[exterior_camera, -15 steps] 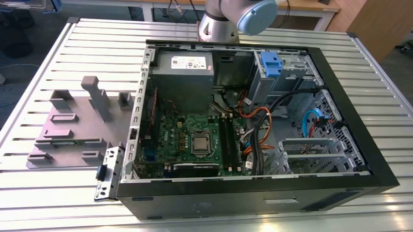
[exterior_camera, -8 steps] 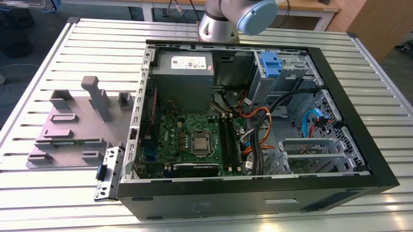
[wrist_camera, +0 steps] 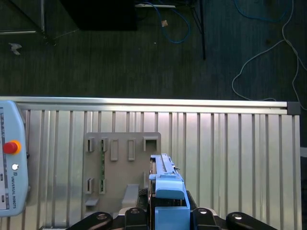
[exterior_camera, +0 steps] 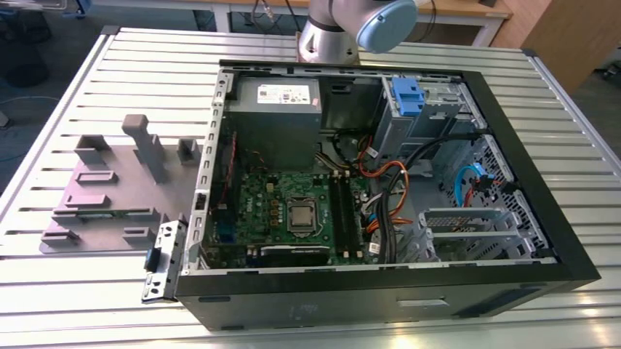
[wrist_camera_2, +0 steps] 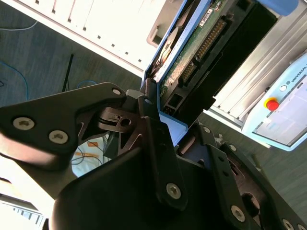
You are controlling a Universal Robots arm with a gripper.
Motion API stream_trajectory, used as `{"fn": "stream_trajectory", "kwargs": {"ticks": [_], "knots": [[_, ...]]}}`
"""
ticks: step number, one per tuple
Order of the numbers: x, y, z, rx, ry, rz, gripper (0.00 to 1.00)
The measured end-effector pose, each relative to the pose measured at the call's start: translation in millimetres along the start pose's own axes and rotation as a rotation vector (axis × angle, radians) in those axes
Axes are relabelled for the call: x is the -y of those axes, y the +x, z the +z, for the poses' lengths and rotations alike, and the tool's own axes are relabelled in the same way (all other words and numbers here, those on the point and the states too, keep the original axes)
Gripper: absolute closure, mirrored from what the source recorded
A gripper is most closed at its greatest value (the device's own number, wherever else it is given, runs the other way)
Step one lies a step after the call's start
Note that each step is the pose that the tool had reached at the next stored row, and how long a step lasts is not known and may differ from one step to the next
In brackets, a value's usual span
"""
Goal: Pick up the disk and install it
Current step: 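Pick up the disk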
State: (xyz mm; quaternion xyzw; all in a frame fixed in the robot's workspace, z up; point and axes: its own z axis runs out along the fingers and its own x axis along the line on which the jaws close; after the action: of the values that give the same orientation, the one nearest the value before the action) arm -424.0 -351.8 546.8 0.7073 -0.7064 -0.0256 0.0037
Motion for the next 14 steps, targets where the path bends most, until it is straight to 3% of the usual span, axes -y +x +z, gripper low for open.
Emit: {"fn": "stream_trajectory", "kwargs": {"ticks": [14], "knots": [[-0.2,-0.2,-4.8,-0.0003,-0.0001,0.000,0.63]]}}
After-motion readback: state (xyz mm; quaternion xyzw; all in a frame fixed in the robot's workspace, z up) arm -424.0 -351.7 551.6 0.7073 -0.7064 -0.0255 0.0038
